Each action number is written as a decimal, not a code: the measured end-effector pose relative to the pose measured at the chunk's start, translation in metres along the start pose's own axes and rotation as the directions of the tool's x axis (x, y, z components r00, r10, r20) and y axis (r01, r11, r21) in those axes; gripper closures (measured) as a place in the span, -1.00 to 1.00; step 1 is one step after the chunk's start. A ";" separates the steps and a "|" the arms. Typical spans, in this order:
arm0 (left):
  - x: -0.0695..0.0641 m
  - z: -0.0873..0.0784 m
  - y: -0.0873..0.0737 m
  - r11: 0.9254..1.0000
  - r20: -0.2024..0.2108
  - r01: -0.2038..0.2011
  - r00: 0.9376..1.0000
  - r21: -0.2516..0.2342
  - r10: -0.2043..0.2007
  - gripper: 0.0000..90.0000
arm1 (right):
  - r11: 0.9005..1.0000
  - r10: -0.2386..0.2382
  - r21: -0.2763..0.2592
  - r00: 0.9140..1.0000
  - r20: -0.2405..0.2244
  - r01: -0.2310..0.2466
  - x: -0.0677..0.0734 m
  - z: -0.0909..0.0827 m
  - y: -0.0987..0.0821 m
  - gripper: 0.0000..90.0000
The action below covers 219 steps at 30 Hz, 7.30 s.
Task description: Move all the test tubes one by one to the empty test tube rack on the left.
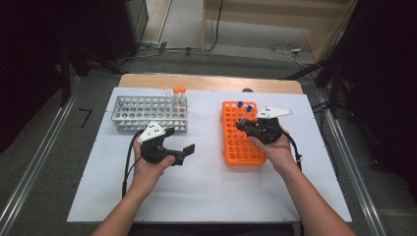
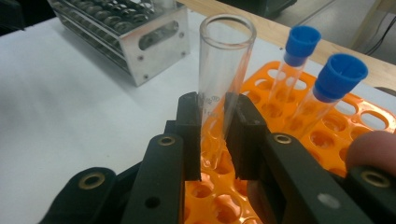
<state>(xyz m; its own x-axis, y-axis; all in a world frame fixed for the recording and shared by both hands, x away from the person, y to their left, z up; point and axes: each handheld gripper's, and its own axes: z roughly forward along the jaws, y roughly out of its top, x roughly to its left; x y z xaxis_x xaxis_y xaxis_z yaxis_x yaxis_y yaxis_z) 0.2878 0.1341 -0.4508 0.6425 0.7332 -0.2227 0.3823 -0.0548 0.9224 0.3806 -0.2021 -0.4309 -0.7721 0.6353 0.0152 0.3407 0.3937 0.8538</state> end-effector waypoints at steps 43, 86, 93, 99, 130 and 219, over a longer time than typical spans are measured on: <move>-0.046 0.004 0.009 0.991 0.188 -0.124 0.973 -0.045 0.130 -0.23 | 0.993 -0.102 0.039 0.963 -0.248 0.115 0.098 0.002 -0.017 0.64; -0.046 0.012 0.013 0.986 0.210 -0.165 0.964 -0.016 0.165 0.70 | 0.990 -0.115 0.045 0.943 -0.312 0.136 0.105 -0.001 -0.016 -0.15; -0.036 0.008 0.018 0.987 0.184 -0.160 0.970 -0.013 0.160 0.70 | 0.992 -0.122 0.001 0.950 -0.286 0.128 0.096 -0.014 -0.022 -0.85; -0.023 0.001 0.023 0.989 0.148 -0.144 0.978 -0.017 0.145 0.70 | 0.994 -0.107 -0.040 0.966 -0.236 0.101 0.085 -0.027 -0.029 -0.95; 0.058 -0.021 0.050 0.996 -0.090 -0.056 0.995 -0.075 0.049 0.70 | 0.999 0.022 -0.040 0.998 -0.051 -0.025 0.011 -0.098 -0.088 -0.97; 0.114 0.016 0.078 0.999 -0.263 0.039 0.964 -0.011 -0.041 -0.66 | 0.989 0.127 -0.069 0.992 -0.017 -0.128 -0.017 -0.111 -0.108 -0.97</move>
<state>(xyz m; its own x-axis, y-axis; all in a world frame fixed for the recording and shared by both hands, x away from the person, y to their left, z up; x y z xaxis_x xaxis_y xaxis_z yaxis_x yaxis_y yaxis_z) 0.4012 0.2029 -0.4094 0.4291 0.8873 -0.1691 0.4000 -0.0188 0.9163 0.2976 -0.3288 -0.4658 -0.7314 0.6690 0.1324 0.3992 0.2625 0.8785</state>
